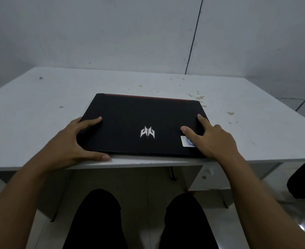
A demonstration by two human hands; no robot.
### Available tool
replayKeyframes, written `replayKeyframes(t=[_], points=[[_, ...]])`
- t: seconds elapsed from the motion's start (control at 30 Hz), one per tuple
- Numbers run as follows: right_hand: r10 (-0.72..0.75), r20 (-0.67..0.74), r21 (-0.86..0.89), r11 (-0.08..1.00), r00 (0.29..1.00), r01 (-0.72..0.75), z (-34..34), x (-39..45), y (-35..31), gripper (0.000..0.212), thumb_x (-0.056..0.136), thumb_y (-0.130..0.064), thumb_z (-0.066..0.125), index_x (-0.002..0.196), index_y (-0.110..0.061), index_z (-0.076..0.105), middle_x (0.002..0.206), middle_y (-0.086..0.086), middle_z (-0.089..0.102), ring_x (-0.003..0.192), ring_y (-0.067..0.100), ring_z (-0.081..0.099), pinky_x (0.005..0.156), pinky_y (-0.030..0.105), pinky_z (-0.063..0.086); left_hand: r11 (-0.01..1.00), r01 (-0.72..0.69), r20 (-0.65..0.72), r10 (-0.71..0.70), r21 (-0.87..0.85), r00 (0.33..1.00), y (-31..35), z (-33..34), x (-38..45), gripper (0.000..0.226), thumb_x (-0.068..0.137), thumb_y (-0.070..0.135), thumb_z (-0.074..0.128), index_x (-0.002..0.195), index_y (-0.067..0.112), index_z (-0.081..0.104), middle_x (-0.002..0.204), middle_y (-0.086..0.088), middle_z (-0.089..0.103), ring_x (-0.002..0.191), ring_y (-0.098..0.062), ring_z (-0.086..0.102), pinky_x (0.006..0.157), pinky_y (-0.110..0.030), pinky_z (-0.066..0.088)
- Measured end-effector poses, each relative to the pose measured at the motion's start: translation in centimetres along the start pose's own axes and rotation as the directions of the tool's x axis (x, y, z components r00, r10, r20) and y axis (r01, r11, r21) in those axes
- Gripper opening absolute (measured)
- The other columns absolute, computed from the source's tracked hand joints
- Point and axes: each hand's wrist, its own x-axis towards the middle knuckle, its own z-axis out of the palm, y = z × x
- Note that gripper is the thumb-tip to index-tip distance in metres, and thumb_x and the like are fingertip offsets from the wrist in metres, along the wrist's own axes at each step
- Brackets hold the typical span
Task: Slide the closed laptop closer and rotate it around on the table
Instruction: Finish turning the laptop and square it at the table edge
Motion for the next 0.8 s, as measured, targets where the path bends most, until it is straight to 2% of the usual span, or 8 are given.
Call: replayKeyframes(t=[0.07,0.17,0.27,0.33,0.4,0.47,0.6,0.8], points=[[0.005,-0.048,0.017,1.0,0.999,-0.004,0.6,-0.8,-0.1,0.092,0.08,-0.089,0.03,0.159,-0.042,0.021,0.132,0.014,0.052,0.119,0.033,0.055,0.093,0.043,0.045,1.0,-0.009,0.01,0.009,-0.013,1.0,-0.3,-0.3,0.0,0.12,0.039,0.079,0.086,0.148,0.055,0.041,0.151,0.019,0.04,0.136,-0.01,0.045,0.107,-0.035,0.042],[0.042,-0.124,0.147,0.989,0.991,-0.023,0.8,-1.4,0.1,0.088,0.081,-0.086,0.039,0.155,-0.039,0.034,0.132,0.014,0.053,0.122,0.033,0.052,0.097,0.044,0.044,1.0,-0.011,0.004,0.011,-0.011,1.0,-0.5,-0.3,0.0,0.122,0.037,0.08,0.086,0.148,0.055,0.041,0.151,0.018,0.041,0.136,-0.011,0.046,0.11,-0.039,0.043],[0.018,-0.215,0.175,0.984,0.977,0.02,1.0,-2.8,0.6,0.088,0.077,-0.088,0.04,0.15,-0.039,0.046,0.131,0.012,0.053,0.124,0.031,0.047,0.102,0.046,0.037,1.0,-0.024,-0.011,0.024,0.01,1.0,-0.5,-0.2,0.0,0.121,0.039,0.082,0.083,0.148,0.055,0.04,0.149,0.017,0.042,0.135,-0.011,0.046,0.109,-0.039,0.043],[-0.058,-0.171,0.237,0.966,0.984,0.098,1.2,-4.1,1.5,0.096,0.065,-0.095,0.047,0.147,-0.045,0.047,0.133,0.005,0.047,0.126,0.026,0.044,0.107,0.045,0.035,1.0,-0.016,-0.014,0.016,0.019,1.0,-0.3,-0.1,-0.1,0.121,0.039,0.085,0.081,0.149,0.055,0.039,0.15,0.017,0.041,0.134,-0.01,0.045,0.108,-0.038,0.043],[-0.137,-0.065,0.337,0.929,0.988,0.151,0.8,-5.0,2.5,0.114,0.047,-0.095,0.065,0.149,-0.049,0.041,0.141,-0.002,0.04,0.13,0.021,0.042,0.108,0.044,0.041,0.999,-0.006,-0.021,0.007,0.034,1.0,-0.1,0.0,-0.3,0.122,0.039,0.088,0.078,0.15,0.055,0.037,0.151,0.017,0.039,0.132,-0.009,0.045,0.105,-0.036,0.043],[-0.2,-0.025,0.338,0.92,0.979,0.197,0.6,-5.2,3.1,0.128,0.038,-0.089,0.075,0.152,-0.046,0.038,0.145,-0.007,0.038,0.128,0.012,0.04,0.104,0.035,0.044,0.999,0.009,-0.028,-0.007,0.053,1.0,0.2,0.4,-0.7,0.124,0.039,0.09,0.076,0.151,0.055,0.035,0.153,0.016,0.037,0.131,-0.01,0.044,0.103,-0.034,0.043],[-0.206,-0.129,0.342,0.909,0.97,0.239,0.9,-5.0,2.9,0.13,0.034,-0.081,0.079,0.151,-0.04,0.042,0.143,-0.008,0.043,0.117,0.002,0.037,0.096,0.031,0.046,0.995,0.031,-0.047,-0.027,0.092,0.999,0.9,1.2,-1.7,0.131,0.036,0.09,0.075,0.154,0.053,0.03,0.158,0.012,0.033,0.137,-0.015,0.043,0.103,-0.034,0.042],[-0.234,-0.184,0.354,0.89,0.955,0.287,1.1,-5.2,3.3,0.126,0.034,-0.079,0.081,0.149,-0.038,0.048,0.135,-0.011,0.049,0.115,0.004,0.046,0.09,0.026,0.048,0.993,0.038,-0.079,-0.029,0.116,0.996,1.4,1.5,-2.3,0.137,0.032,0.093,0.072,0.155,0.05,0.03,0.16,0.01,0.032,0.14,-0.018,0.043,0.108,-0.042,0.041]])
